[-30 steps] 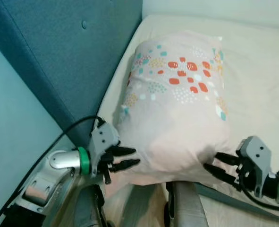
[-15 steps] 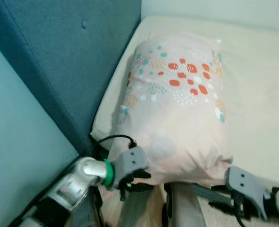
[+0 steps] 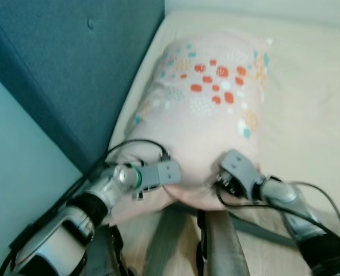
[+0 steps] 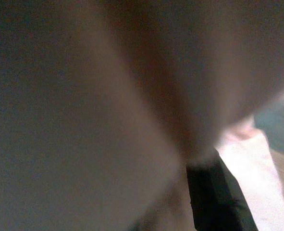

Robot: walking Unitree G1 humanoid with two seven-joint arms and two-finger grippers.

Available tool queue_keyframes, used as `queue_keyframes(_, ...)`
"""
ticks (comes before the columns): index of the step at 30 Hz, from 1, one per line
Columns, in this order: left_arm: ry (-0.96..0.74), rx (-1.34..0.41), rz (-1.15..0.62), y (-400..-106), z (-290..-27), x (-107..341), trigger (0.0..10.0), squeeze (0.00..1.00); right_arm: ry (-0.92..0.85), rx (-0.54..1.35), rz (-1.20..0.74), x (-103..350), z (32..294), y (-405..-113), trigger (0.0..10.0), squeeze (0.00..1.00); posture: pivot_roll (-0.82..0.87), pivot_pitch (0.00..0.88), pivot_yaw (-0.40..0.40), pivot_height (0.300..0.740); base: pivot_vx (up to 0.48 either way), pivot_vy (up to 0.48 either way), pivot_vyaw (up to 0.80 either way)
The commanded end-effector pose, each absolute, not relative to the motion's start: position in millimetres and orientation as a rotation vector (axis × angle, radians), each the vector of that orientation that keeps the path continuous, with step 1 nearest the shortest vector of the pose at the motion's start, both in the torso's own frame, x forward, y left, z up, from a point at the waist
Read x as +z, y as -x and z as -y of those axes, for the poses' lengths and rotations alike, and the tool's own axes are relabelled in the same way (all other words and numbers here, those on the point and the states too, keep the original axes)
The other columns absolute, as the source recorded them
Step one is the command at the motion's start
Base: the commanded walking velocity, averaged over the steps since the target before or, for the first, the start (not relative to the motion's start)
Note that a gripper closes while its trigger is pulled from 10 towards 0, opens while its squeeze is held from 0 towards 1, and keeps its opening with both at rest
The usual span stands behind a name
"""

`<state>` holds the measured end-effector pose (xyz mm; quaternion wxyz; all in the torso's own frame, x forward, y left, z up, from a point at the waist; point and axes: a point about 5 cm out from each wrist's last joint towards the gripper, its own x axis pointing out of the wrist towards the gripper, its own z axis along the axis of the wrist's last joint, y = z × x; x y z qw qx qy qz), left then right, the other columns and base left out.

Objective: Clean up the room

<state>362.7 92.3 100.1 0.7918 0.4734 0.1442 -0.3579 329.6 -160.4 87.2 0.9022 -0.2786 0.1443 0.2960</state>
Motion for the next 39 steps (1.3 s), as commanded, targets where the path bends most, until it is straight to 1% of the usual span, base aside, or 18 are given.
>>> queue_keyframes(1,-0.990,-0.661,-0.229,-378.7,-96.8,125.3,10.0,0.00,0.589,0.501,-0.275,87.8,156.8,-340.5,10.0,0.00,-0.13,0.100,0.115,0.555,0.000,0.000,0.00)
queue_keyframes(2,-0.990,-0.661,-0.229,-378.7,-96.8,125.3,10.0,0.00,0.589,0.501,-0.275,87.8,156.8,-340.5,10.0,0.00,-0.13,0.100,0.115,0.555,0.000,0.000,0.00)
queue_keyframes(3,-0.977,-0.645,-0.195,-383.7,-94.3,136.2,10.0,0.00,0.583,0.437,-0.255,92.7,155.8,-347.7,10.0,0.00,-0.13,0.100,0.115,0.555,0.000,0.000,0.00)
queue_keyframes(6,-0.910,-0.658,-0.105,-393.0,-81.9,166.1,10.0,0.00,0.556,0.187,-0.201,111.4,170.4,-366.0,10.0,0.00,-0.13,0.092,0.108,0.555,0.000,0.000,0.00)
queue_keyframes(7,-0.910,-0.658,-0.105,-393.0,-81.9,166.1,10.0,0.00,0.556,0.187,-0.201,111.4,170.4,-366.0,10.0,0.00,-0.13,0.092,0.108,0.555,0.000,0.000,0.00)
queue_keyframes(10,-0.871,-0.677,-0.055,-395.3,-70.3,177.5,10.0,0.00,0.532,0.003,-0.179,122.2,192.6,-372.9,10.0,0.00,-0.13,0.090,0.107,0.555,0.000,0.000,0.00)
queue_keyframes(14,-0.891,-0.641,-0.007,-397.4,-64.4,182.3,10.0,0.00,0.527,-0.091,-0.172,126.0,207.9,-374.4,10.0,0.00,-0.13,0.087,0.106,0.555,0.000,0.000,0.00)
queue_keyframes(15,-0.903,-0.617,0.021,-397.4,-59.6,181.8,10.0,0.00,0.512,-0.142,-0.180,128.1,223.1,-374.0,10.0,0.00,-0.15,0.087,0.108,0.555,0.000,0.000,0.00)
queue_keyframes(20,-0.929,-0.697,-0.013,-390.9,-58.6,165.3,10.0,0.00,0.495,-0.091,-0.230,118.1,224.8,-371.2,10.0,0.00,-0.14,0.092,0.104,0.555,0.000,0.000,0.00)
queue_keyframes(22,-0.942,-0.853,-0.099,-377.2,-67.3,137.0,10.0,0.00,0.497,0.014,-0.279,99.4,216.0,-362.1,10.0,0.00,-0.13,0.099,0.096,0.555,0.000,0.000,0.00)
queue_keyframes(23,-0.942,-0.853,-0.099,-377.2,-67.3,137.0,10.0,0.00,0.497,0.014,-0.279,99.4,216.0,-362.1,10.0,0.00,-0.13,0.099,0.096,0.555,0.000,0.000,0.00)
queue_keyframes(24,-0.926,-0.957,-0.155,-366.1,-76.6,118.9,10.0,0.00,0.481,0.123,-0.318,83.9,206.6,-352.1,10.0,0.00,-0.12,0.104,0.094,0.555,0.000,0.000,0.00)
queue_keyframes(25,-0.926,-0.957,-0.155,-366.1,-76.6,118.9,10.0,0.00,0.481,0.123,-0.318,83.9,206.6,-352.1,10.0,0.00,-0.12,0.104,0.094,0.555,0.000,0.000,0.00)
queue_keyframes(29,-0.841,-1.069,-0.215,-351.0,-93.9,102.0,10.0,0.00,0.455,0.336,-0.381,62.2,195.7,-322.8,10.0,0.00,-0.13,0.115,0.099,0.555,0.000,0.000,0.00)
queue_keyframes(30,-0.841,-1.069,-0.215,-351.0,-93.9,102.0,10.0,0.00,0.455,0.336,-0.381,62.2,195.7,-322.8,10.0,0.00,-0.13,0.115,0.099,0.555,0.000,0.000,0.00)
queue_keyframes(31,-0.801,-1.156,-0.217,-341.0,-102.8,99.4,10.0,0.00,0.452,0.423,-0.410,53.0,196.6,-303.3,10.0,0.00,-0.13,0.120,0.099,0.555,0.000,0.000,0.00)
queue_keyframes(32,-0.787,-1.198,-0.216,-336.1,-106.8,99.2,10.0,0.00,0.453,0.460,-0.426,49.0,197.5,-294.4,10.0,0.00,-0.13,0.120,0.099,0.555,0.000,0.000,0.00)
queue_keyframes(39,-0.799,-1.326,-0.277,-316.0,-126.7,92.9,10.0,0.00,0.445,0.451,-0.487,37.6,211.1,-274.6,10.0,0.00,-0.12,0.120,0.105,0.555,0.000,0.000,0.00)
